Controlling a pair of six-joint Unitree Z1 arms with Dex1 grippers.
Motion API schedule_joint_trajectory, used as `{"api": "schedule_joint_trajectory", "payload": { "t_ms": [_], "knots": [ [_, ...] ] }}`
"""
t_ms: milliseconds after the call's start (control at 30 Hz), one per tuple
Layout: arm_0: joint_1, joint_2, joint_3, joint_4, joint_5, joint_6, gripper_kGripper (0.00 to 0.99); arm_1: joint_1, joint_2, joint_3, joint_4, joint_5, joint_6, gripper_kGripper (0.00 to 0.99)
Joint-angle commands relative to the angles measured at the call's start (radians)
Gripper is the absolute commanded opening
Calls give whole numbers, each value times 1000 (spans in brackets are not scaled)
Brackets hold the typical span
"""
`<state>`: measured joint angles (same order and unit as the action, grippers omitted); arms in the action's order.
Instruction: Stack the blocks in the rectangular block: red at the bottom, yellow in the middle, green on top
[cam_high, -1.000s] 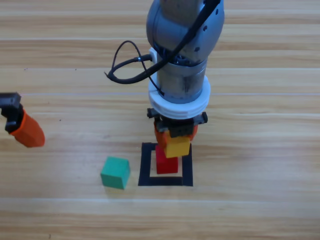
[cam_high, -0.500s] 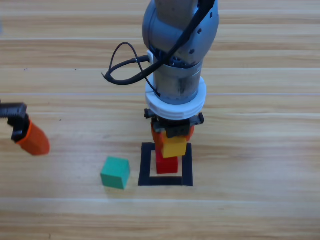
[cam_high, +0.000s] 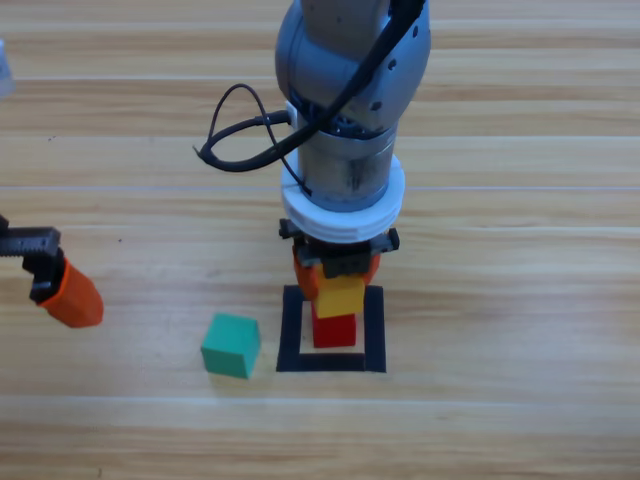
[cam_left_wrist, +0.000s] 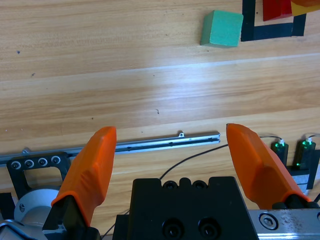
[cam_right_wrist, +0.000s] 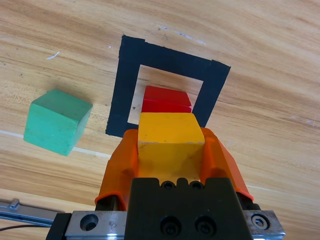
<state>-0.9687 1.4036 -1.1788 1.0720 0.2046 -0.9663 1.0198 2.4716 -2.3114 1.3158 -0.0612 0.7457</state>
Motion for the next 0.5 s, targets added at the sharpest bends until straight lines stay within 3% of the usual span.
{"api": "schedule_joint_trajectory", "payload": {
  "t_ms": [33,233,267,400,467,500],
  "knots": [
    [-15,-11,25,-21,-8,6,933,33,79,-13,19,-9,9,0],
    [-13,-11,30,-23,-7,6,933,34,90,-16,23,-16,11,0],
    [-13,-11,31,-23,-7,6,933,34,92,-17,23,-16,9,49],
    [-13,-11,36,-24,-5,5,933,34,98,-29,26,-16,6,373],
    [-13,-11,38,-24,-5,5,933,34,109,-43,39,-16,7,841],
    [-13,-11,38,-24,-5,3,933,34,118,-62,54,-16,11,965]
  ]
}}
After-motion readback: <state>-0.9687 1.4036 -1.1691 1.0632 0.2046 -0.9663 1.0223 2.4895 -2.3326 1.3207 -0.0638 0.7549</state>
